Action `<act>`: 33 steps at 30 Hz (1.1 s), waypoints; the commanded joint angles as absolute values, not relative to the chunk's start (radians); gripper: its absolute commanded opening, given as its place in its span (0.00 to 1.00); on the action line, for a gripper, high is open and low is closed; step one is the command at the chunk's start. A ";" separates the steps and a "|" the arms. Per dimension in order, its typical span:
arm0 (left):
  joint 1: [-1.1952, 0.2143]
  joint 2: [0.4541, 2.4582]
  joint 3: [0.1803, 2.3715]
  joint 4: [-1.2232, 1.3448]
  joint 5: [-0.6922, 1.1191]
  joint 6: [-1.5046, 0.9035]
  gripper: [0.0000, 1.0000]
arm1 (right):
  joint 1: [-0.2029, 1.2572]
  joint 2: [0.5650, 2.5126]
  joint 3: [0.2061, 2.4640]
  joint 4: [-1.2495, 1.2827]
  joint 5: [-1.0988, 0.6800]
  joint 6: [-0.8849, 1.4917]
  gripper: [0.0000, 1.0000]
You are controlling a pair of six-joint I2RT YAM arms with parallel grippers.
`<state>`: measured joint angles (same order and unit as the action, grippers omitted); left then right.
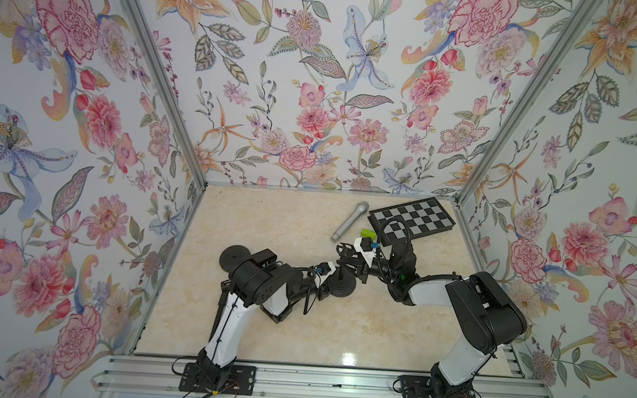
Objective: Assemble a microphone stand
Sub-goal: Screw the microphone stand pole into the microphone stand base.
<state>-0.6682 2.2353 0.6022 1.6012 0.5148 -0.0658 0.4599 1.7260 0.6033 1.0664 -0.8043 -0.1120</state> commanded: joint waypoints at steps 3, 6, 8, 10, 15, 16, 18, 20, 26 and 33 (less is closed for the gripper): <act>-0.670 2.267 0.607 1.500 0.451 -0.014 0.52 | 0.617 1.745 0.400 1.424 -0.003 -0.057 0.00; -0.671 2.268 0.611 1.478 0.440 -0.018 0.51 | 0.779 1.825 0.397 1.506 0.391 -0.037 0.00; -0.672 2.275 0.613 1.484 0.440 -0.017 0.51 | 0.859 1.891 0.419 1.553 0.573 -0.032 0.00; -0.670 2.265 0.613 1.468 0.433 -0.011 0.51 | 0.909 1.935 0.448 1.586 0.668 -0.037 0.00; -0.675 2.269 0.609 1.470 0.436 -0.007 0.51 | 0.930 1.935 0.457 1.585 0.611 -0.049 0.00; -0.675 2.265 0.612 1.461 0.432 -0.002 0.51 | 0.925 1.922 0.447 1.585 0.585 -0.055 0.00; -0.675 2.257 0.610 1.448 0.429 0.000 0.51 | 0.894 1.884 0.416 1.586 0.449 -0.062 0.02; -0.676 2.264 0.604 1.463 0.434 -0.003 0.51 | 0.804 1.828 0.360 1.585 0.138 -0.043 0.46; -0.674 2.258 0.595 1.480 0.441 -0.001 0.52 | 0.501 1.739 0.341 1.543 -0.604 0.066 0.54; -0.672 2.260 0.597 1.496 0.448 -0.010 0.52 | 0.411 1.725 0.455 1.364 -0.855 0.007 0.54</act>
